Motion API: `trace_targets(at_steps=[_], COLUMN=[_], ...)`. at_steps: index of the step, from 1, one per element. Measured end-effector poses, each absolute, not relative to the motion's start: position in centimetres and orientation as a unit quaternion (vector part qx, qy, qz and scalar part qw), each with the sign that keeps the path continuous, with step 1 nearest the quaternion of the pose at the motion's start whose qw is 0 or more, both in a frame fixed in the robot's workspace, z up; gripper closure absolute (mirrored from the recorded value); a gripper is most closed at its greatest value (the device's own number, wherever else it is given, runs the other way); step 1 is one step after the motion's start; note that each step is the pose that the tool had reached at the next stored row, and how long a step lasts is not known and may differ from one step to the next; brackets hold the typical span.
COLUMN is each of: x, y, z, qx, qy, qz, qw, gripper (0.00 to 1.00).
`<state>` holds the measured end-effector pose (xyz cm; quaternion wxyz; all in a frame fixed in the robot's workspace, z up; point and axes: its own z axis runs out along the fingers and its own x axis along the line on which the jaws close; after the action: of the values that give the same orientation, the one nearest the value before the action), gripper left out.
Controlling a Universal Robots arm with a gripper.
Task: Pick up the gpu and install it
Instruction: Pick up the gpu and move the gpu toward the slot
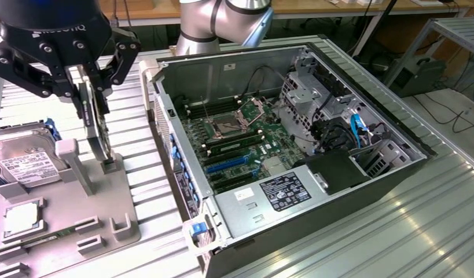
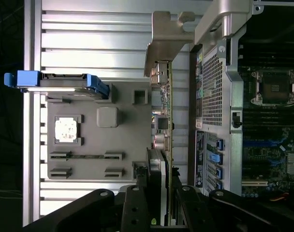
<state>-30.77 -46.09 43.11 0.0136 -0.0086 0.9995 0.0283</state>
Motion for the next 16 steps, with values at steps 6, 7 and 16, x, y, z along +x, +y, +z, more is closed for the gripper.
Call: trace_targets(at_steps=[6,7,16], x=[-30.2,-30.1,-28.8], y=[-46.1,-46.1,-46.1], z=[43.1,43.1,43.1], qx=[-0.009,-0.009,-0.009], qy=[0.999,0.999,0.999], qz=[0.028,0.028,0.028], qw=[0.014,0.014,0.014], gripper=[0.72,0.72,0.72])
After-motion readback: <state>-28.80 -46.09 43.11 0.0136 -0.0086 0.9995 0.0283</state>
